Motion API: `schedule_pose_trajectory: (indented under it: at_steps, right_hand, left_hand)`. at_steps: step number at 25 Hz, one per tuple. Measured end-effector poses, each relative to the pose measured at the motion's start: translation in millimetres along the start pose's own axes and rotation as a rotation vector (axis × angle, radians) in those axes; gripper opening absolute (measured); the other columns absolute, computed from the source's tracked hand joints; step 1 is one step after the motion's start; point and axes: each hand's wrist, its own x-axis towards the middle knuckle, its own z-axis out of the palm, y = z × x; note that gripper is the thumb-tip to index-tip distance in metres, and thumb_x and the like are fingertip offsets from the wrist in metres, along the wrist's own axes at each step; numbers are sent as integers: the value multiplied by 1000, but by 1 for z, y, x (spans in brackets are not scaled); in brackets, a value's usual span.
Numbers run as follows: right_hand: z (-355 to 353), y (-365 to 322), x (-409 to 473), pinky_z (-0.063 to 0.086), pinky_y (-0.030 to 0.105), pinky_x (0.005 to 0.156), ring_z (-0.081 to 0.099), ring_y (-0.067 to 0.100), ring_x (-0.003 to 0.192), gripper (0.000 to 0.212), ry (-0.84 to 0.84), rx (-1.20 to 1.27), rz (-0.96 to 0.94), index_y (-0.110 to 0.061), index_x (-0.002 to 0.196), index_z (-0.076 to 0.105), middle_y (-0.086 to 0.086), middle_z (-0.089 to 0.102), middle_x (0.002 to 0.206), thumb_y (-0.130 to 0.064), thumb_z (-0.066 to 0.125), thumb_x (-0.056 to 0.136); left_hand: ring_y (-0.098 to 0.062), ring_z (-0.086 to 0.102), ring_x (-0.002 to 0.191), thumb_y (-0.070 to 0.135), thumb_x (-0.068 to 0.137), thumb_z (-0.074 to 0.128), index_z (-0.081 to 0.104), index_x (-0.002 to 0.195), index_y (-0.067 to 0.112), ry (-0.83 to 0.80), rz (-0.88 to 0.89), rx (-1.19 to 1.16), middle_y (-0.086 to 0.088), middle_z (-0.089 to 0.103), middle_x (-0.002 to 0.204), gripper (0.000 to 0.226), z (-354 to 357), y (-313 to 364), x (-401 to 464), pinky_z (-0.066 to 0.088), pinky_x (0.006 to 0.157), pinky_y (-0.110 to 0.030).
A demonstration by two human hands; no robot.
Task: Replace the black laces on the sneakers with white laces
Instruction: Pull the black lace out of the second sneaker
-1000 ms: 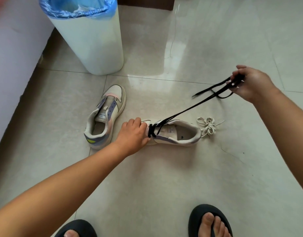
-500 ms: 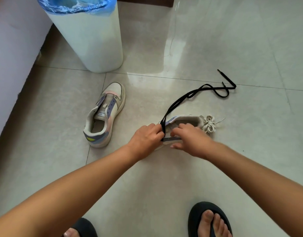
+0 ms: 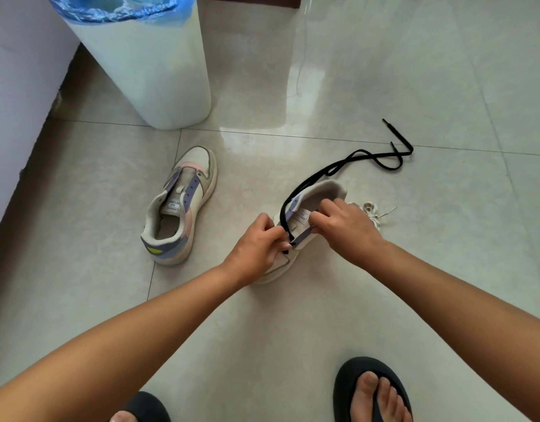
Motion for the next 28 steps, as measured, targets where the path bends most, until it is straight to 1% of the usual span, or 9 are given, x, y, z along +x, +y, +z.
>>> schedule_pose_trajectory:
  at_steps: [3, 7, 9, 11, 13, 15, 20, 25, 28]
  right_hand:
    - [9, 6, -2, 24, 27, 47, 47, 27, 53, 15, 54, 44, 16, -11, 74, 61, 9, 51, 69, -10, 76, 72]
    - [14, 4, 0, 30, 28, 45, 53, 29, 57, 6, 75, 77, 51, -10, 80, 63, 10, 54, 74, -16, 61, 79]
    - [6, -4, -4, 42, 36, 53, 56, 30, 69, 21, 25, 238, 272, -7, 94, 60, 11, 55, 83, -16, 71, 78]
    - [-6, -19, -13, 40, 34, 62, 53, 24, 75, 19, -144, 438, 632, -11, 93, 53, 4, 54, 84, -28, 61, 89]
    - [-13, -38, -17, 41, 30, 56, 55, 22, 64, 31, -413, 778, 914, -13, 79, 52, 4, 56, 71, -39, 47, 96]
    - [-11, -54, -12, 36, 23, 45, 50, 19, 51, 38, -523, 1113, 1054, -9, 77, 57, 7, 55, 63, -39, 45, 96]
    - [11, -61, 1, 33, 23, 44, 42, 14, 46, 31, -434, 1070, 1003, -11, 66, 49, 8, 51, 60, -26, 55, 93]
    - [1, -62, -16, 30, 20, 43, 35, 12, 48, 25, -324, 1211, 998, -13, 70, 45, 2, 43, 59, -16, 56, 92]
    - [-6, -76, -32, 24, 20, 43, 30, 10, 44, 21, -309, 1534, 1203, -13, 74, 45, 1, 40, 57, -14, 53, 93]
  left_hand:
    - [-9, 46, 80, 10, 88, 64, 64, 82, 17, -60, -254, -326, 1, 39, 91, 9, -7, 3, -6, 38, 76, -7]
    - [-3, 46, 76, 18, 89, 64, 62, 82, 22, -72, -311, -439, 2, 41, 93, 8, -8, 6, -15, 40, 74, -10]
    - [-3, 48, 75, 20, 89, 64, 62, 88, 18, -97, -273, -310, 1, 42, 94, 3, -3, 9, -18, 39, 74, -7]
    - [-9, 52, 83, 19, 89, 64, 64, 96, 15, -100, -210, -243, -1, 43, 96, 9, 2, 10, -19, 40, 78, -7]
    - [-13, 52, 88, 24, 88, 64, 67, 101, 15, -80, -89, -176, -4, 45, 97, 17, 5, 7, -21, 42, 83, -12]
    - [-16, 50, 89, 36, 84, 56, 64, 108, 18, -49, 55, -23, -4, 47, 98, 31, 11, -1, -23, 45, 83, -22]
    - [-19, 40, 107, 56, 67, 50, 37, 124, 14, 200, -81, 293, -12, 55, 116, 72, 36, 2, -23, 46, 87, -37]
    - [-16, 36, 115, 35, 67, 69, 37, 129, 16, 346, -298, -14, -11, 51, 123, 72, 52, 4, -17, 31, 96, -29]
    - [-18, 35, 118, 18, 65, 72, 45, 131, 6, 361, -322, -28, -11, 48, 125, 72, 55, 3, -18, 29, 101, -32]
